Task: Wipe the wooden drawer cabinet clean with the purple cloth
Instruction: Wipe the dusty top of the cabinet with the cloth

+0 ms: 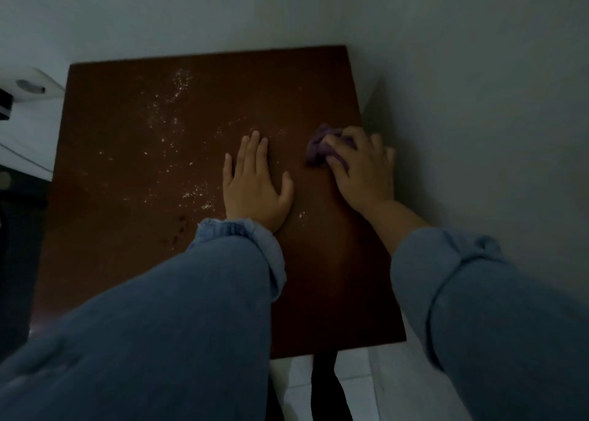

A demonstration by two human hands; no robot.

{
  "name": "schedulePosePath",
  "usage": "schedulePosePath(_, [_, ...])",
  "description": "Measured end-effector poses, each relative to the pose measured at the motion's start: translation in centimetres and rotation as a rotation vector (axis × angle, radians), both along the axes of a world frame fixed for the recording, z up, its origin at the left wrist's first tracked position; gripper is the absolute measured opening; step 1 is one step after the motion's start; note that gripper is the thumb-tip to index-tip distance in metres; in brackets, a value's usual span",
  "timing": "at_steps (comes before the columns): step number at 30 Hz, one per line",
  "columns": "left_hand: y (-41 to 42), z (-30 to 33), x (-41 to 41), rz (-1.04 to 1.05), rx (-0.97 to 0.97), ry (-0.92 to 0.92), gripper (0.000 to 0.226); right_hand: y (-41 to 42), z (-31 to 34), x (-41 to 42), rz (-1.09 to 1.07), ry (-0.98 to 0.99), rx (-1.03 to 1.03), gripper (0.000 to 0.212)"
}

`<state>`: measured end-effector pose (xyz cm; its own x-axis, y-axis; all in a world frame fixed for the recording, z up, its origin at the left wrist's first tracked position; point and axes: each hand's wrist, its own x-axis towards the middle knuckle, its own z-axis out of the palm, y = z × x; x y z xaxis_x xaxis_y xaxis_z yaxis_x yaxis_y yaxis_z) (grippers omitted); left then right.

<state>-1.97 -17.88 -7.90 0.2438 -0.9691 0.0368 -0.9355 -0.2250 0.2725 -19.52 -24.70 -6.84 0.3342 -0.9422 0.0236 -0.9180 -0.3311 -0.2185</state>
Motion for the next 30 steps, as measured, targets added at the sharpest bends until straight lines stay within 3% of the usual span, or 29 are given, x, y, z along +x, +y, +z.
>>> schedulePosePath(9, [0.2, -0.2, -0.1, -0.002, -0.043, 0.017, 0.068, 10.1, -0.1, -3.0, -0.038, -0.033, -0.035, 0.039])
schedulePosePath(17, [1.0, 0.1, -0.2, -0.061, -0.002, 0.009, 0.072, 10.0, -0.6, -3.2, -0.014, 0.0, -0.079, 0.04])
schedulePosePath(25, [11.5, 0.8, -4.9, -0.111, -0.003, 0.043, 0.066, 10.2, -0.1, -3.0, -0.018, -0.014, -0.024, 0.037])
schedulePosePath(30, [12.0, -0.5, -5.0, -0.094, -0.06, 0.057, 0.062, 10.8, 0.1, -3.3, -0.011, -0.075, -0.011, 0.033])
